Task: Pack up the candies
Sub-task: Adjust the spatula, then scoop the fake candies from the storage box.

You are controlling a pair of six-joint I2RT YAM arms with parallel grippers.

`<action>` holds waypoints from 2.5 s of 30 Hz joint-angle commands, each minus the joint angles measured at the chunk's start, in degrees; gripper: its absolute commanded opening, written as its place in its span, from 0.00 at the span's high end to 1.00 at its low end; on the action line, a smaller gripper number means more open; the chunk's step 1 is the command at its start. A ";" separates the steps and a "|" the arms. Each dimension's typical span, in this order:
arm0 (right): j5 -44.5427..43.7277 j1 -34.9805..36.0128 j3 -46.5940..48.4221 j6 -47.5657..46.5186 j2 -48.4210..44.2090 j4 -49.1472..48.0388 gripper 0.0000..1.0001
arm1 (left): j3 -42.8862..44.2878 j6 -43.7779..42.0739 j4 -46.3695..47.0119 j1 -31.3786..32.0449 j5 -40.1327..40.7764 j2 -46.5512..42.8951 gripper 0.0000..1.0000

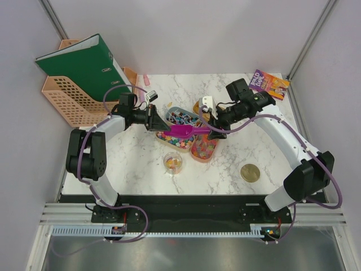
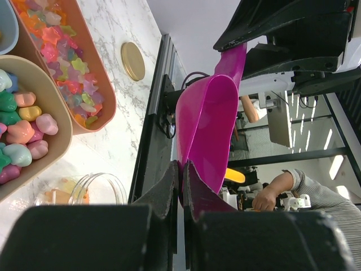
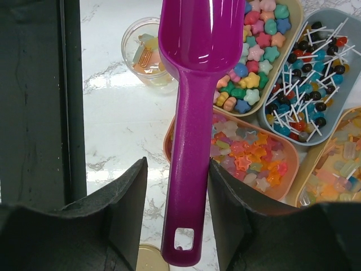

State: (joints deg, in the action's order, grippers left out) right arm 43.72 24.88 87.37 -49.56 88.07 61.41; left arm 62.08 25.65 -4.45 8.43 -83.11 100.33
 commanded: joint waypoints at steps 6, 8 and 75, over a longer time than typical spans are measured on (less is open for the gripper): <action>4.26 -0.10 2.71 -0.63 1.31 0.64 0.51 | 1.37 -0.25 0.84 -0.25 -13.30 -1.37 0.98; 4.61 -0.19 2.71 -0.27 1.75 0.47 0.54 | 1.37 -0.34 0.76 -0.25 -13.22 -1.37 0.98; -57.08 7.63 28.02 9.57 29.78 22.27 1.00 | 34.34 -31.36 -22.89 5.55 53.14 25.26 0.98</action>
State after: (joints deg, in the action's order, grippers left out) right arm -9.63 32.12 114.63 -40.69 115.28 76.09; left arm 98.04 -5.06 -29.08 12.75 -28.10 129.14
